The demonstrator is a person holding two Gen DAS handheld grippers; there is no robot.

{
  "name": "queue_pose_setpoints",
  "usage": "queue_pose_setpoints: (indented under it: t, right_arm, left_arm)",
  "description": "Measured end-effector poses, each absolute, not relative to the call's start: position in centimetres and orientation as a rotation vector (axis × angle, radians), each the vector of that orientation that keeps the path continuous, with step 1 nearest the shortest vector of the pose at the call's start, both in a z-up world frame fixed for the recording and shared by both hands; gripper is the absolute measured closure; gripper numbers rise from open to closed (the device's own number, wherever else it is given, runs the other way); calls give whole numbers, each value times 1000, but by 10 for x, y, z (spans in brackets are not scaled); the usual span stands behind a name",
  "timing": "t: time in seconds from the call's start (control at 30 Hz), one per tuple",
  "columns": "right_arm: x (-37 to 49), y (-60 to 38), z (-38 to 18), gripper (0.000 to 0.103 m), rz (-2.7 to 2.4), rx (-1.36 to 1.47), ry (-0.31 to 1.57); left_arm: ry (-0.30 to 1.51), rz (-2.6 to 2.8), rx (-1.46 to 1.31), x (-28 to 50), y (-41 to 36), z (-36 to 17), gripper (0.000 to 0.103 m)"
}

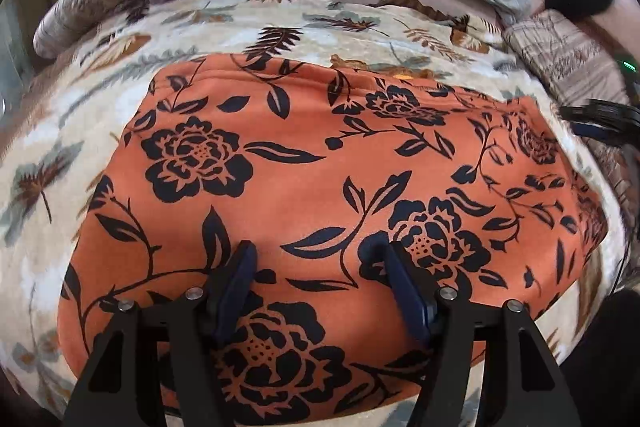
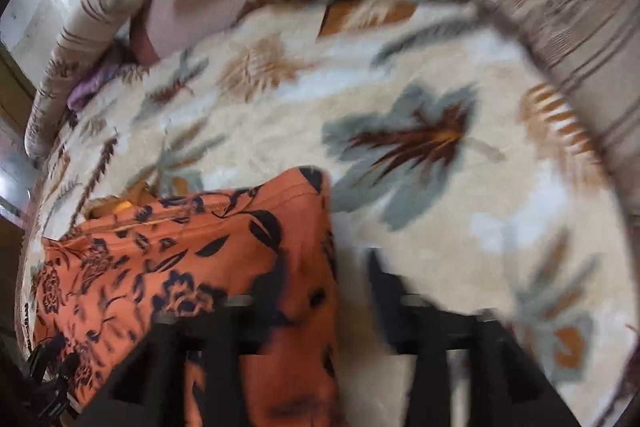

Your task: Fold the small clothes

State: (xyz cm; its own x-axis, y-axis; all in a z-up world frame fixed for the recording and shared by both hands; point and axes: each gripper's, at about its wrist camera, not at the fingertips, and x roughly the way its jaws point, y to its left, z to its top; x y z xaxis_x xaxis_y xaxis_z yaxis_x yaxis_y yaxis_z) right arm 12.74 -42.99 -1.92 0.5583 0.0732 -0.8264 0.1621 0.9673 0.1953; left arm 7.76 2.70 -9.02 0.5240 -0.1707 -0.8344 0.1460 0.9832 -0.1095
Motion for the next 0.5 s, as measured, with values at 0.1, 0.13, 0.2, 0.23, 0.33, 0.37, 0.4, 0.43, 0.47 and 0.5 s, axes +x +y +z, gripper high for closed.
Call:
queue_pose_setpoints:
  t: [0.1,0.13,0.2,0.23,0.33,0.37,0.4,0.43,0.47,0.5]
  right_arm:
    - [89,-430,19,35,61,435,893]
    - [82,-424,22,33,143,497,889]
    - [70,-404,18,31,331,620,914]
    - [65,-393,7,31,407,683,937]
    - [53,-382,-56,31,350,756,1105]
    - [43,-393,-91,32,241,806,1183]
    - [34,-403,-101,49,234,883,1128]
    - [23,-416,-101,53,233,958,1077]
    - [21,-419,-97,52,222,968,1091]
    - [21,-420,-88,47,200,937,1101]
  left_arm:
    - [985,-177,-89,75,35,-78,36]
    - [962,-173,-100,73,37,-71,36]
    - [909,-159,-112,65,45,-59,36]
    - [891,-141,-121,62,51,-56,36]
    - [974,-47,-148,64,77,-71,36]
    - [1036,-45,-177,67,87,-84,38]
    - [1026,-70,-194,65,93,-85,38]
    - [1007,-79,-193,62,97,-79,38]
    - [997,-60,-189,59,99,-71,38]
    - [968,-39,-199,57,102,-62,38]
